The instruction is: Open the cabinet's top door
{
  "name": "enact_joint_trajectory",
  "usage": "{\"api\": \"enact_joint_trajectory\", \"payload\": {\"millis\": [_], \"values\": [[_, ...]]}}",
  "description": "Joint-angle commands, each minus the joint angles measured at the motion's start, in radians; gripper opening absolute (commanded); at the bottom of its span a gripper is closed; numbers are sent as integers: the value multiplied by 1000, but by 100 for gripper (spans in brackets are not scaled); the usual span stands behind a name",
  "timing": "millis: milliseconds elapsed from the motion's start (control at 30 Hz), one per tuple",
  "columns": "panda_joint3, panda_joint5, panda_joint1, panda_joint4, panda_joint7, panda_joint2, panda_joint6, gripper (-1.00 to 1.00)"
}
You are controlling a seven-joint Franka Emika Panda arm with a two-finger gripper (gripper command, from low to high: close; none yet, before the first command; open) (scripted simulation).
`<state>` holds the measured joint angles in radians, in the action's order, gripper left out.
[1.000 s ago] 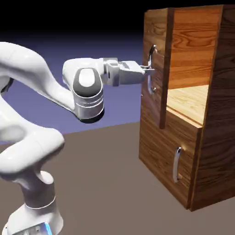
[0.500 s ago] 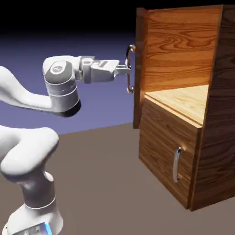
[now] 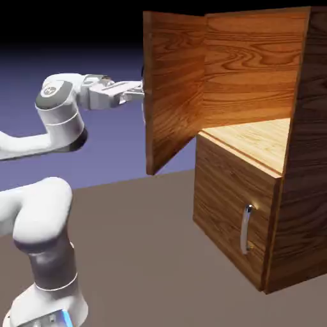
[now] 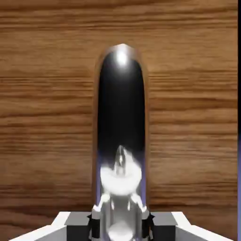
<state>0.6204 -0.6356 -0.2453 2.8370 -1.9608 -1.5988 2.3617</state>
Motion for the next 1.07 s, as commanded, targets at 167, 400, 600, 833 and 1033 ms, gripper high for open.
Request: {"api": "enact_joint_trajectory", "payload": {"millis": [167, 400, 600, 833, 1033], "values": [[157, 107, 2, -124, -4, -8, -262, -100], [314, 209, -97, -348, 1, 9, -565, -100], [400, 260, -232, -565, 17, 26, -792, -100], [461, 287, -406, -819, 47, 44, -1019, -100], [493, 291, -558, -1036, 83, 58, -1194, -100]]}}
